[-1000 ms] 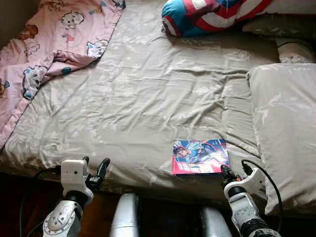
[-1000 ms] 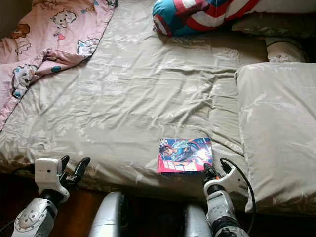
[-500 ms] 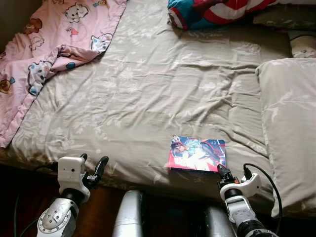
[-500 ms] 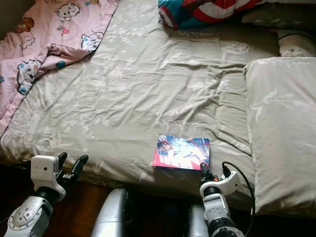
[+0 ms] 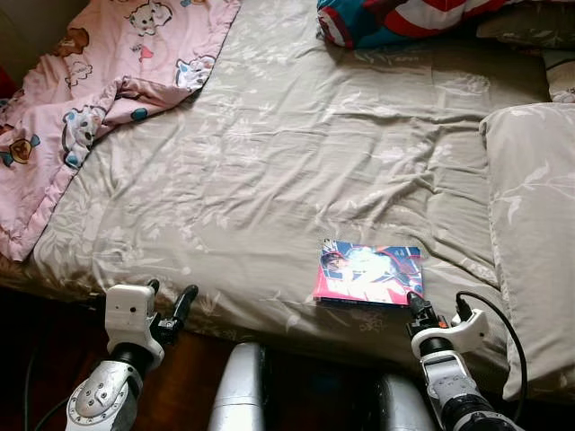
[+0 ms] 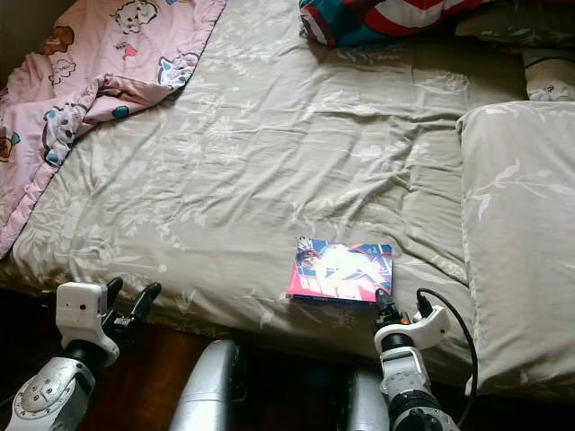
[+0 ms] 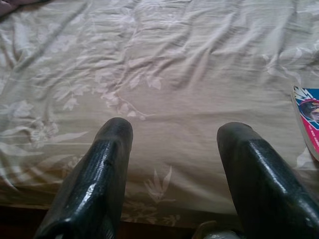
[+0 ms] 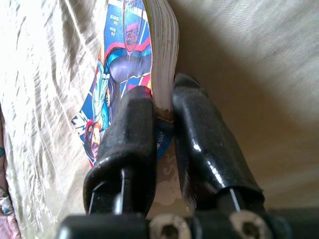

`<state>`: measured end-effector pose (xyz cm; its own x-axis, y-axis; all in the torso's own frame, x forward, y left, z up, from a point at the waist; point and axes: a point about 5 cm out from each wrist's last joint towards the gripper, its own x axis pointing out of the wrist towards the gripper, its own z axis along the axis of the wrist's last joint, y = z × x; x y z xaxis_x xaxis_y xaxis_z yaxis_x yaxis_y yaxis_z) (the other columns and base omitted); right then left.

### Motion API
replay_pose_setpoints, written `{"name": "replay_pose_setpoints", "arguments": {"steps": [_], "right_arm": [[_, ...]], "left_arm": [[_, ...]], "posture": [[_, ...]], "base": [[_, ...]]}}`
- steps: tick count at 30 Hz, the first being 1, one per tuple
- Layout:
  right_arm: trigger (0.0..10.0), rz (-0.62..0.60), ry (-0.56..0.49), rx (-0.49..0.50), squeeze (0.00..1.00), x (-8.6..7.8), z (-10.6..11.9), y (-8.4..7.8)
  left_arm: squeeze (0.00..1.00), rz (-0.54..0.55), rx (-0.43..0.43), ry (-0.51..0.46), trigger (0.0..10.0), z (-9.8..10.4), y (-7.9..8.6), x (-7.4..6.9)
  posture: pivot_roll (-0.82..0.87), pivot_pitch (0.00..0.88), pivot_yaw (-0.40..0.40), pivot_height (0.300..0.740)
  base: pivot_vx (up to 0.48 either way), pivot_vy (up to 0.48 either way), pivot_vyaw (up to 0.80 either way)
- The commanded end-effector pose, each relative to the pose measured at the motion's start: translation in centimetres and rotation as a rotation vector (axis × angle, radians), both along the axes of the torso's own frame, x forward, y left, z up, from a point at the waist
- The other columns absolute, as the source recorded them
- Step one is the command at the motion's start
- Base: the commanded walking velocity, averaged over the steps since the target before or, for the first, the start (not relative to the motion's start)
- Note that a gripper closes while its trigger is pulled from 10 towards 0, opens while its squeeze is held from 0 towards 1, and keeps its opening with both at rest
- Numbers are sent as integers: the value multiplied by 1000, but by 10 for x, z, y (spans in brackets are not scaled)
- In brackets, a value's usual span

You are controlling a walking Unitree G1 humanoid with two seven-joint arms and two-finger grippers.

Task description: Clean up the room

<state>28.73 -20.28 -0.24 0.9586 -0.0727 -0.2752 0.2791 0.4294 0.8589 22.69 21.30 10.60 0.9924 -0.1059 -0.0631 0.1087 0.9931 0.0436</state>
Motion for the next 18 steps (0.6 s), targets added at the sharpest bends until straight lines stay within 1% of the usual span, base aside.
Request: {"name": "replay_pose_setpoints", "arguments": {"steps": [1, 9, 11, 12, 15, 16, 17, 18], "right_arm": [[10000, -21, 54, -6, 514, -11, -11, -2], [10000, -37, 86, -25, 502, -15, -14, -5], [10000, -49, 100, -26, 467, -17, -15, -7], [10000, -52, 110, -28, 365, -18, -17, -7], [10000, -53, 123, -29, 365, -21, -19, -7], [10000, -58, 146, -34, 110, -25, -23, -6], [10000, -63, 165, -39, 0, -28, -26, -6], [10000, -68, 178, -43, 0, -30, -27, -7]], "left_arm": [[0, 4, 21, 34, 10000, -5, 3, -5], [0, 5, 23, 31, 10000, -4, 4, -4], [0, 6, 24, 28, 10000, -3, 4, -3], [0, 6, 25, 28, 10000, -3, 4, -3], [0, 5, 24, 28, 10000, -3, 4, -3], [0, 4, 23, 28, 10000, -3, 4, -3], [0, 4, 22, 27, 10000, -3, 3, -3], [0, 4, 21, 26, 10000, -3, 3, -2]], "posture": [[234, 347, 112, 655], [236, 345, 110, 655], [234, 345, 110, 655], [232, 344, 109, 655], [230, 343, 108, 655], [229, 342, 107, 655], [229, 342, 107, 655], [228, 341, 106, 655]], "base": [[0, 0, 0], [0, 0, 0], [0, 0, 0], [0, 0, 0], [0, 0, 0], [0, 0, 0], [0, 0, 0], [0, 0, 0]]}}
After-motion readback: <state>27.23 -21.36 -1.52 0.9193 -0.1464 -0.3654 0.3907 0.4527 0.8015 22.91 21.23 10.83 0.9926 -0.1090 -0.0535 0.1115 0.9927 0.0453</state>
